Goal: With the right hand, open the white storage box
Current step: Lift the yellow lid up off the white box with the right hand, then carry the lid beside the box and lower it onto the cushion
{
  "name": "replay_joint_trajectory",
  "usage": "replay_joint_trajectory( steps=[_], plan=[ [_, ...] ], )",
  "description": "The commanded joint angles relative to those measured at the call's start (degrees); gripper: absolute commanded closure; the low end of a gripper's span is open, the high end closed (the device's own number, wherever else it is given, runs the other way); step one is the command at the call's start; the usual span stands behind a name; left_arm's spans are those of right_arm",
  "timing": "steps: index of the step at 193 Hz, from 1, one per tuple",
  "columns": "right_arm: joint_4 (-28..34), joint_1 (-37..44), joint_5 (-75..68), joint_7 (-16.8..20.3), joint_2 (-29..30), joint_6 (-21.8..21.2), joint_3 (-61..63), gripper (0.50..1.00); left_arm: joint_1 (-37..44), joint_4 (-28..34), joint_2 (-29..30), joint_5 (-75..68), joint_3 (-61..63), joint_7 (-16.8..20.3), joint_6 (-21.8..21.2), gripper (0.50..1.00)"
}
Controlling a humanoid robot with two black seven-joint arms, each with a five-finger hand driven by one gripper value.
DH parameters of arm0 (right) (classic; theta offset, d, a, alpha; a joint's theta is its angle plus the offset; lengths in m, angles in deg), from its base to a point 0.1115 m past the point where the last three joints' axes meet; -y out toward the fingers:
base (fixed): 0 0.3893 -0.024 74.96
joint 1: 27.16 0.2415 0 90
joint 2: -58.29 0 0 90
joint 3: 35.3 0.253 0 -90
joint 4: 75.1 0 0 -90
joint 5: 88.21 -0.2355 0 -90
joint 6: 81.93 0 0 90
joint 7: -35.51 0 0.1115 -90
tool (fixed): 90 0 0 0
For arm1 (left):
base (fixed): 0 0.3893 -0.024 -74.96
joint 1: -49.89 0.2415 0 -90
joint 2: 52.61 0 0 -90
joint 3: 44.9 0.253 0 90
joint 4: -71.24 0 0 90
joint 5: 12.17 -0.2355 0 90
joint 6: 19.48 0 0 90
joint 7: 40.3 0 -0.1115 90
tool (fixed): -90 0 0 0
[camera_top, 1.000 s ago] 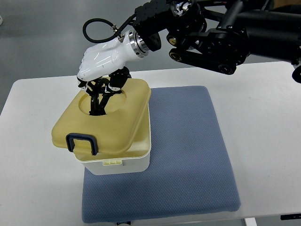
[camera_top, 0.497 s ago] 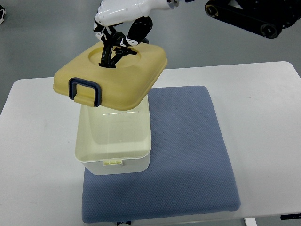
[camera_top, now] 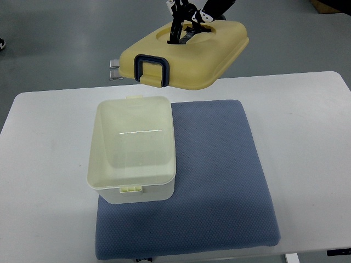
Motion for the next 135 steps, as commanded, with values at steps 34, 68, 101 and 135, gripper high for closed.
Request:
replay_joint_trajectory(
  steps=[34,68,101,135],
  plan=[
    [0.4,-3.9,0.5,0.0,-2.5,1.6,-0.5,1.0,0.0,0.0,0.0,0.0,0.0,0.0,0.0,0.5],
    [0.4,-6.6,0.9,0.0,-4.1,3.0,-0.9,1.0,0.0,0.0,0.0,0.0,0.0,0.0,0.0,0.5],
    [0.3,-9.0,1.2,0.0,-5.2,4.6,-1.4,1.0,0.0,0.0,0.0,0.0,0.0,0.1,0.0,0.5],
    [-0.2,-11.9,2.6,0.0,-6.4,6.5,-1.9,1.0,0.1,0.0,0.0,0.0,0.0,0.0,0.0,0.5]
  ],
)
